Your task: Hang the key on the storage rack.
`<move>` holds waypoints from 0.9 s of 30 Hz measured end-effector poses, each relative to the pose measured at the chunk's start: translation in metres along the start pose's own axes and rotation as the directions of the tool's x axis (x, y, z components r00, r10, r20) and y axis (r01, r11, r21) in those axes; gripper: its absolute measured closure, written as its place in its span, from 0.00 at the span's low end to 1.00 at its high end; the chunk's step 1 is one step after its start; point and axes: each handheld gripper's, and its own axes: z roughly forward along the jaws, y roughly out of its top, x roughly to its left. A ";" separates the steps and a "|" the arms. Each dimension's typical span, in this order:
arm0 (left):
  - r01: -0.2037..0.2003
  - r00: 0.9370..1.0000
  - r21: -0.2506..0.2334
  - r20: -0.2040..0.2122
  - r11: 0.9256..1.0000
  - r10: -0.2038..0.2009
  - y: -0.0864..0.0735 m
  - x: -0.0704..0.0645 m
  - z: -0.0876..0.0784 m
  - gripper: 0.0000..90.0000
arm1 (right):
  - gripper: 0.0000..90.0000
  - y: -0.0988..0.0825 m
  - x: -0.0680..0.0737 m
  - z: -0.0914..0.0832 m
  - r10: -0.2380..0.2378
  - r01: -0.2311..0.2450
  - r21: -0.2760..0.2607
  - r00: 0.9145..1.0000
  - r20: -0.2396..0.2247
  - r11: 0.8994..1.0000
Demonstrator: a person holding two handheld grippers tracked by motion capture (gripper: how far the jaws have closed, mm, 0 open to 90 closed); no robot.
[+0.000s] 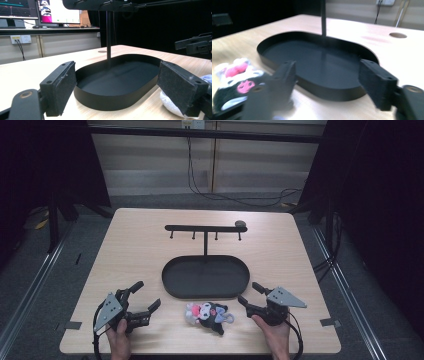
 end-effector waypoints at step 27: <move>-0.001 1.000 0.000 -0.005 1.000 0.001 0.000 0.000 0.000 0.17 | 0.55 0.044 0.009 0.016 0.034 0.040 0.281 0.967 -0.253 0.959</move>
